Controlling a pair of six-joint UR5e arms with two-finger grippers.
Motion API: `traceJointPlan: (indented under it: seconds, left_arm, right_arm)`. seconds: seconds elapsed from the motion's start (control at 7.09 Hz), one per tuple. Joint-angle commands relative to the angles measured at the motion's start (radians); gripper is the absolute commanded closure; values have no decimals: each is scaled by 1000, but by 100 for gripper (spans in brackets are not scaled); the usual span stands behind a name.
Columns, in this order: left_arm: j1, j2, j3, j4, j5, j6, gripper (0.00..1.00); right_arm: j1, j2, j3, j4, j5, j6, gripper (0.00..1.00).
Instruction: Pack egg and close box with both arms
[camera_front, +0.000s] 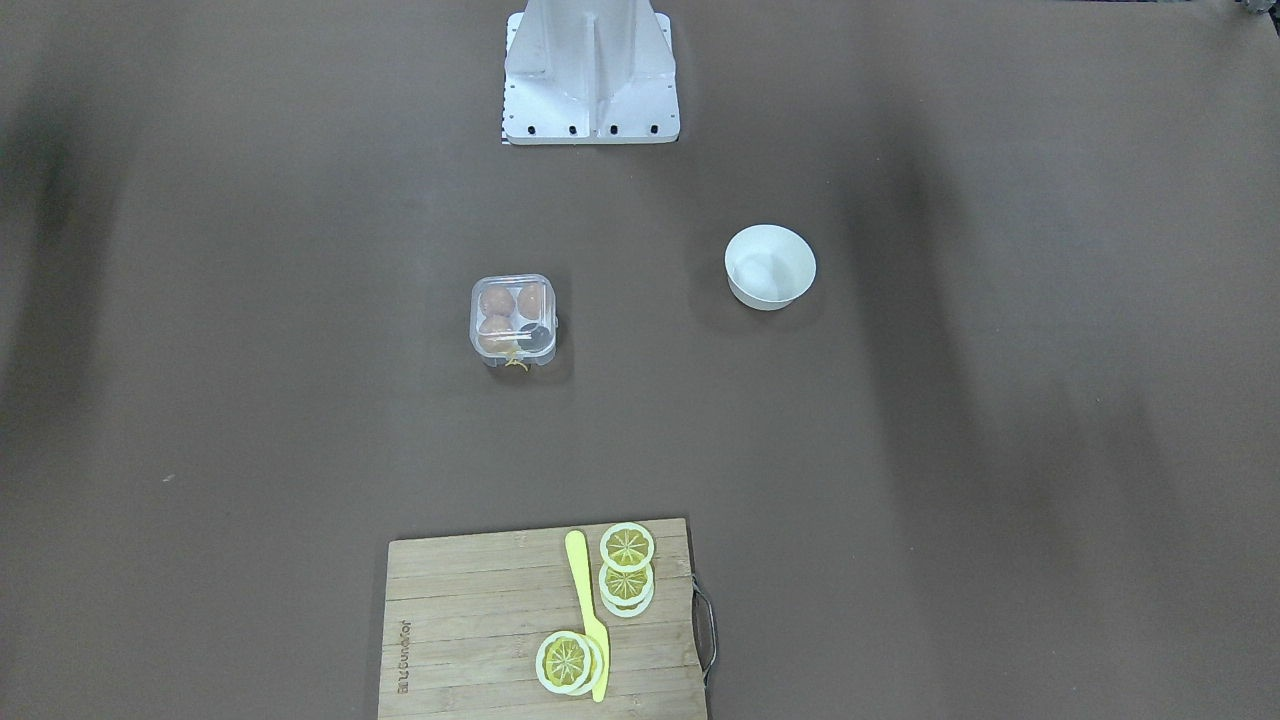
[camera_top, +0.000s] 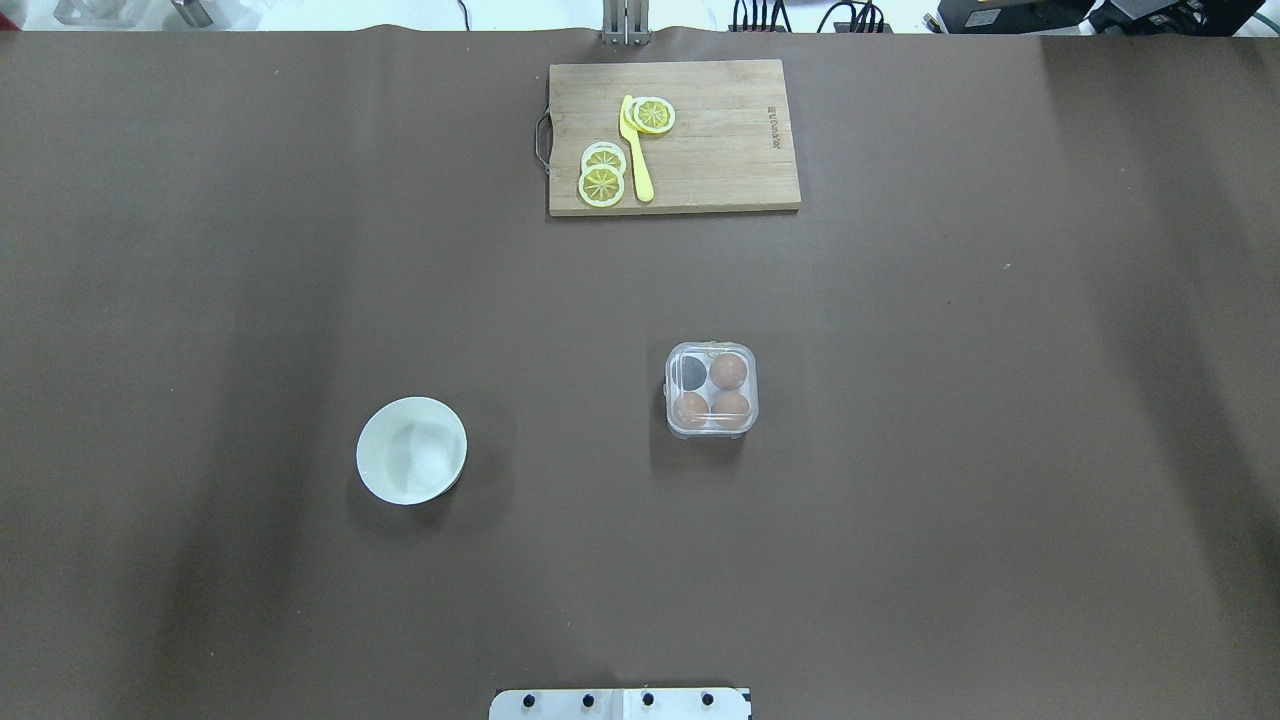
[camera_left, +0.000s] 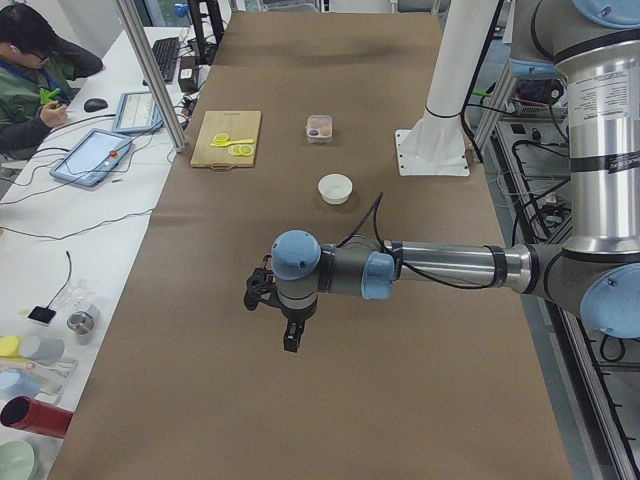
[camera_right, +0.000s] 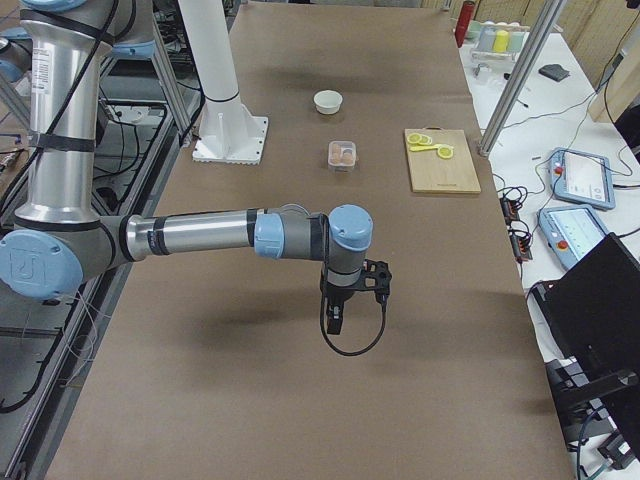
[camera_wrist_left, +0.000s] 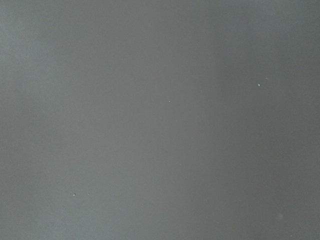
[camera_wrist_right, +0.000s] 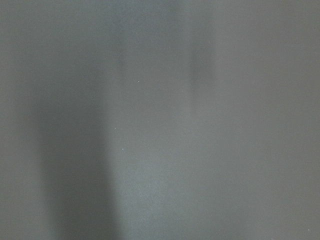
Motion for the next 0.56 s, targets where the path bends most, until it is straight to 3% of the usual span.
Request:
traceJointPlan:
  seconds: [0.0,0.42]
  left_arm:
    - [0,-1,-2,1,-1,-1,1]
    - [0,-1,-4,1,-3,0,1]
  right_arm:
    - [-14,0,0,0,1,-1,0]
    - [-19,0,-7,31,1,2,0]
